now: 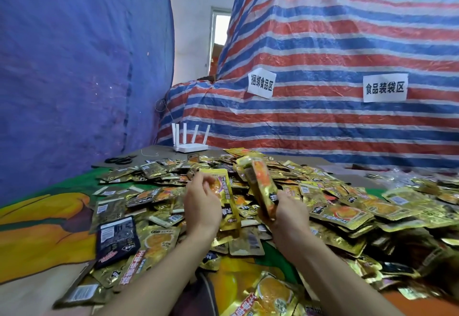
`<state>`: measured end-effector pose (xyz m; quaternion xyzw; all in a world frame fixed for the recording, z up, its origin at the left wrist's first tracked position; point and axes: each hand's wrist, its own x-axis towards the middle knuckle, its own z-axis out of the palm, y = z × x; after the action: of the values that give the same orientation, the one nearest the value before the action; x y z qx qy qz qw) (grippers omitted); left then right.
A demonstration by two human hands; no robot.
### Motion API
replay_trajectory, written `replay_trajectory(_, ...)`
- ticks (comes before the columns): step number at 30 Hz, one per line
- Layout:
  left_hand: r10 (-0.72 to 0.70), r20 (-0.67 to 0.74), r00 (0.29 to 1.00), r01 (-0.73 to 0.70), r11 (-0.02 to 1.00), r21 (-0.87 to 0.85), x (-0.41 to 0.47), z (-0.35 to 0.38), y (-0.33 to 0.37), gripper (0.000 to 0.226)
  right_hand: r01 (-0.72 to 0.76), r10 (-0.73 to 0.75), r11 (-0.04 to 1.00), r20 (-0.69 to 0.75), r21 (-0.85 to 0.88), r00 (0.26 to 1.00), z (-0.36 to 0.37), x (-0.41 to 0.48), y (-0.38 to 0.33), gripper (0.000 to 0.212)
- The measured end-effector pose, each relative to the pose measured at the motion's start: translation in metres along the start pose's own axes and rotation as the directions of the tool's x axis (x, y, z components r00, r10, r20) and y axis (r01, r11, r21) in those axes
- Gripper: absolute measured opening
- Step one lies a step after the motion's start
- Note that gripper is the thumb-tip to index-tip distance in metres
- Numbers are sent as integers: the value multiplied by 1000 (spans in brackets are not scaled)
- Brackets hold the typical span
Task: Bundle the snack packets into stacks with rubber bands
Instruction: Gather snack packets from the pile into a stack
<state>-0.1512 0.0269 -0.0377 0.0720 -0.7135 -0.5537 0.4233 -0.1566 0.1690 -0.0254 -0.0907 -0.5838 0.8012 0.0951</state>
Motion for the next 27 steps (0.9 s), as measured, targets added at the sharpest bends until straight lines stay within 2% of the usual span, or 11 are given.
replay_trajectory(4, -153, 59, 986, 158, 985, -75, -9, 10, 8, 20, 8, -12, 980, -15, -197, 1000, 20, -13, 19, 36)
replay_trajectory(8, -132, 76, 988, 148, 945, -291, -24, 15, 24, 38, 49, -58, 960, -22, -277, 998, 26, -18, 22, 35)
replay_trajectory(10, -239, 114, 964, 263, 811, -523, -25, 13, 30, 36, 79, -77, 960, 17, -269, 997, 25, -18, 22, 31)
replay_trajectory(12, -375, 373, 848, 527, 536, -660, -23, 10, 31, 34, 116, -100, 945, 67, -307, 993, 24, -21, 23, 30)
replay_trajectory(13, -376, 482, 791, 612, 486, -624, -24, 7, 30, 40, 130, -103, 938, 99, -322, 990, 24, -23, 24, 31)
replay_trajectory(15, -326, 588, 740, 647, 585, -490, -24, 4, 27, 33, 139, -84, 932, 174, -334, 981, 24, -21, 26, 33)
replay_trajectory(16, -338, 578, 742, 631, 643, -434, -24, 5, 25, 24, 127, -62, 933, 200, -336, 978, 23, -21, 25, 32)
replay_trajectory(18, -365, 556, 747, 624, 674, -395, -23, 6, 23, 11, 128, -38, 920, 239, -370, 970, 18, -22, 19, 25)
replay_trajectory(21, -301, 514, 803, 534, 747, -396, -23, 7, 21, 30, 281, -167, 855, 282, -435, 945, 7, -20, 8, 24)
replay_trajectory(24, -153, 467, 871, 335, 880, -337, -27, 9, 19, 26, 436, -379, 859, 238, -268, 894, 3, -21, -6, 19)
replay_trajectory(27, -18, 576, 817, 230, 927, -297, -37, 14, 17, 48, 497, -457, 862, 273, -98, 847, 3, -24, -15, 20)
